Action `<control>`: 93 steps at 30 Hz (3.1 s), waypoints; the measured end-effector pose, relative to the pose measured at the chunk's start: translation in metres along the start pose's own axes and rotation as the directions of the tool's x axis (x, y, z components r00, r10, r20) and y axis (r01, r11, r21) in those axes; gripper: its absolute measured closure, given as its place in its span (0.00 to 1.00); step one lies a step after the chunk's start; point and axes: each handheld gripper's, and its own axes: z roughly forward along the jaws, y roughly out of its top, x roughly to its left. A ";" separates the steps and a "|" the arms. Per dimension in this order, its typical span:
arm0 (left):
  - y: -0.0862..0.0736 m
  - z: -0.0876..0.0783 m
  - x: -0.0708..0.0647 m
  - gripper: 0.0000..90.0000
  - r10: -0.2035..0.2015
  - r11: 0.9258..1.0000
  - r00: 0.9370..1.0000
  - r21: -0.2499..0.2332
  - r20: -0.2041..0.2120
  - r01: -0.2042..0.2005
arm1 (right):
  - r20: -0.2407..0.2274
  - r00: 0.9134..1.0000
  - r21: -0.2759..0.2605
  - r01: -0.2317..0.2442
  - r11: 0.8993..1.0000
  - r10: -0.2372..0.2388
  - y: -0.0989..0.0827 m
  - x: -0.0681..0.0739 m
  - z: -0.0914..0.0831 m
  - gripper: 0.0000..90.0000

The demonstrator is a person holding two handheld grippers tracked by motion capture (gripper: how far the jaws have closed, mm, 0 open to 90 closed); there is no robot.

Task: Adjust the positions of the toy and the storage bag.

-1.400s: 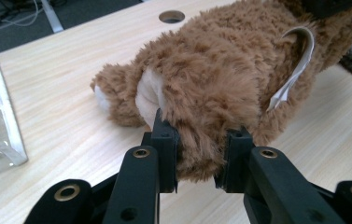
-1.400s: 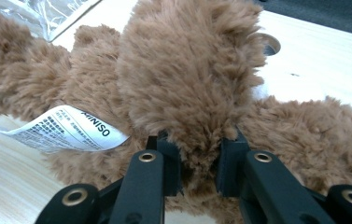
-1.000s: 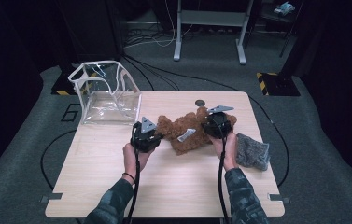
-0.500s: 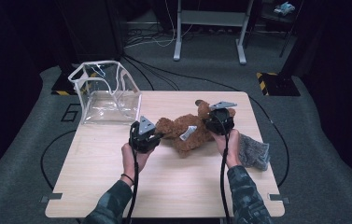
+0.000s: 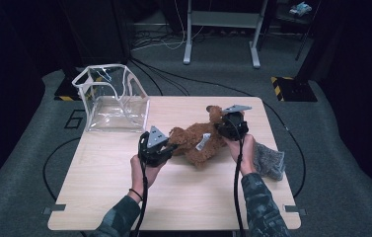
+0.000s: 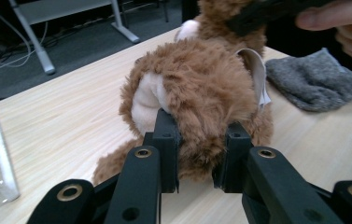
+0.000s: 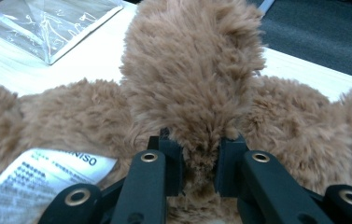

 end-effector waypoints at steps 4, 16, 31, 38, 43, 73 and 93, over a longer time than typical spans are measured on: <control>-0.004 0.005 -0.004 0.82 -0.003 1.000 1.000 0.016 0.024 0.003 | -0.006 1.000 0.026 -0.015 1.000 0.015 -0.004 -0.002 0.004 0.85; -0.023 0.019 0.017 0.46 -0.088 0.992 0.987 0.106 0.137 0.073 | -0.030 0.998 0.074 -0.049 0.996 0.051 -0.022 -0.010 0.011 0.81; -0.055 0.034 0.044 0.25 -0.110 0.973 0.981 0.221 0.160 0.073 | -0.050 0.997 0.094 -0.046 0.995 0.051 -0.022 -0.009 0.007 0.76; -0.072 0.035 0.055 0.25 -0.115 0.959 0.984 0.274 0.137 0.074 | -0.042 0.997 0.105 -0.060 0.993 0.065 -0.025 -0.014 0.007 0.76; -0.073 0.044 0.065 0.26 -0.114 0.959 0.987 0.272 0.111 0.081 | -0.049 0.997 0.108 -0.056 0.993 0.062 -0.026 -0.016 0.007 0.75; -0.047 0.109 0.061 0.73 0.055 0.926 0.992 0.367 0.114 -0.094 | -0.042 0.997 0.121 -0.060 0.991 0.065 -0.027 -0.010 0.007 0.80; -0.026 0.058 0.060 0.86 0.074 0.979 0.997 0.189 -0.004 -0.072 | -0.033 0.999 0.038 0.016 0.999 -0.015 -0.014 -0.013 -0.006 0.87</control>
